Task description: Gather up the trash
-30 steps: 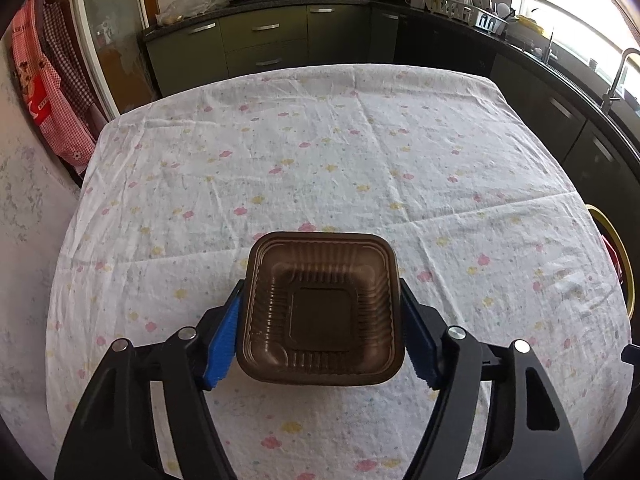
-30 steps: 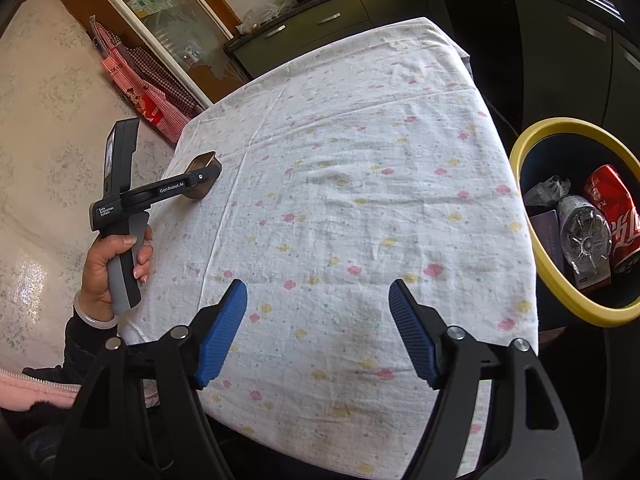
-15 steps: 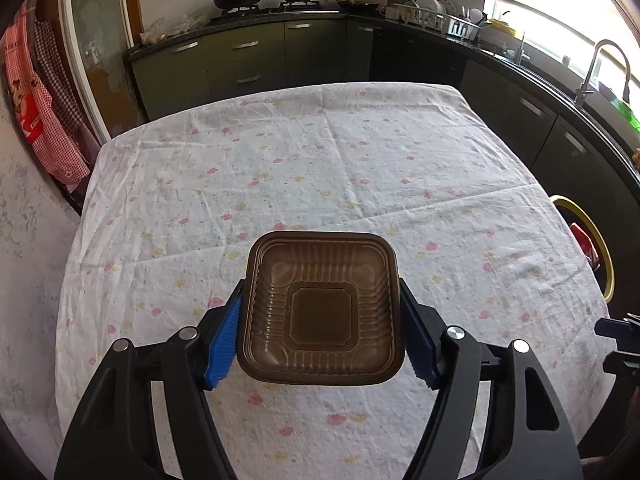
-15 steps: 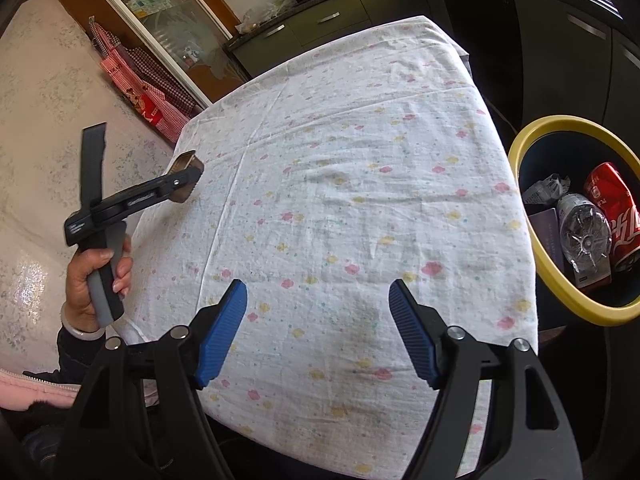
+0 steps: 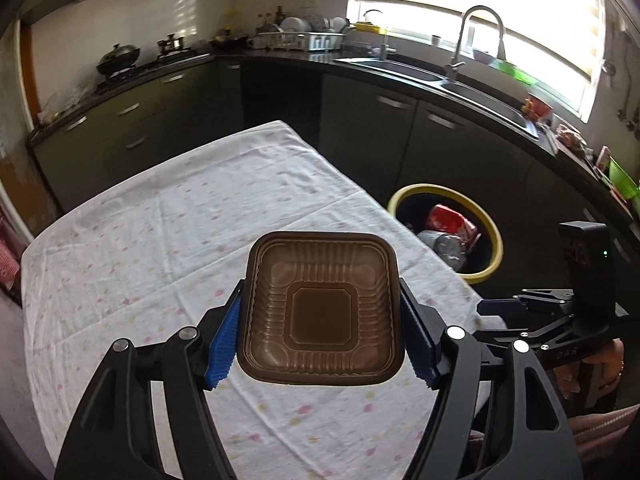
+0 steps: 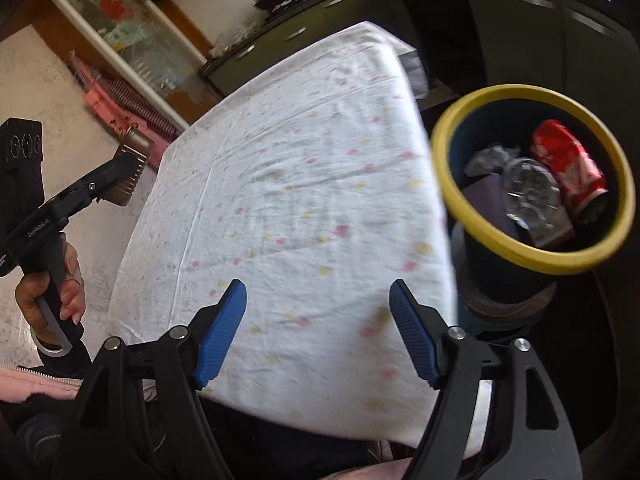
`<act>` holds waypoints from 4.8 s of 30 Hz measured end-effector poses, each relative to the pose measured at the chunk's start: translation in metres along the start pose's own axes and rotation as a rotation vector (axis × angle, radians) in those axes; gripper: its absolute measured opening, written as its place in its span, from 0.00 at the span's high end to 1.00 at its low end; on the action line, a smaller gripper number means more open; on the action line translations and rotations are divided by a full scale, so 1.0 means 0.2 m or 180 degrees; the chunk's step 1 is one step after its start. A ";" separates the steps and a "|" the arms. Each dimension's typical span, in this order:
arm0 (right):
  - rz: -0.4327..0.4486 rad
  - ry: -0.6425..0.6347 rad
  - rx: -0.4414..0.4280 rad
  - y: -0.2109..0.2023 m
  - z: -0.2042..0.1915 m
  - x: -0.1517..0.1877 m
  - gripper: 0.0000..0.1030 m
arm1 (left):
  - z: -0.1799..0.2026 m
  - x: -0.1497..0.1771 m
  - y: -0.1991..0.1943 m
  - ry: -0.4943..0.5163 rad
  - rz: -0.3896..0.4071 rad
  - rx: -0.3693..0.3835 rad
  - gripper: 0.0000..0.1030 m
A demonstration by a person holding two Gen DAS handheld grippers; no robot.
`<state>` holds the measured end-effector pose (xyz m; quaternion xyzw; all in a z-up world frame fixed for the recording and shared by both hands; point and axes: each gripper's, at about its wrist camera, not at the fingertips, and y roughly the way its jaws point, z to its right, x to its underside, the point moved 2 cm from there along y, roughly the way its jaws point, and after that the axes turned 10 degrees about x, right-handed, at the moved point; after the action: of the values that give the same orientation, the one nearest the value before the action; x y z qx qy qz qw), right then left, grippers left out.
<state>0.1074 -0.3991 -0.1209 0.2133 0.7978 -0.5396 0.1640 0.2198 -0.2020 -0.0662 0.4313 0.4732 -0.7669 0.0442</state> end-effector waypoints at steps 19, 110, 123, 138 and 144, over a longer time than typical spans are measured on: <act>0.0438 0.0770 0.0208 -0.27 0.55 0.13 0.30 | 0.69 -0.55 1.25 0.0300 -0.0856 0.0903 0.32; 0.1709 -0.0585 0.1604 -0.79 -0.39 0.18 0.06 | 0.04 0.79 -1.32 -0.0754 0.1312 -0.1307 0.05; 0.1689 -0.0556 0.1593 -0.77 -0.37 0.17 0.06 | 0.03 0.80 -1.29 -0.0758 0.1272 -0.1268 0.05; 0.1671 -0.0551 0.1581 -0.76 -0.36 0.17 0.06 | 0.02 0.80 -1.27 -0.0751 0.1235 -0.1257 0.05; 0.1647 -0.0546 0.1571 -0.73 -0.37 0.18 0.06 | 0.02 0.81 -1.26 -0.0760 0.1209 -0.1243 0.05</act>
<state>-0.0006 -0.3724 0.0042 0.3951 0.5466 -0.6724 0.3049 -0.0035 -0.0121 -0.0065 0.4022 0.5140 -0.6847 0.3244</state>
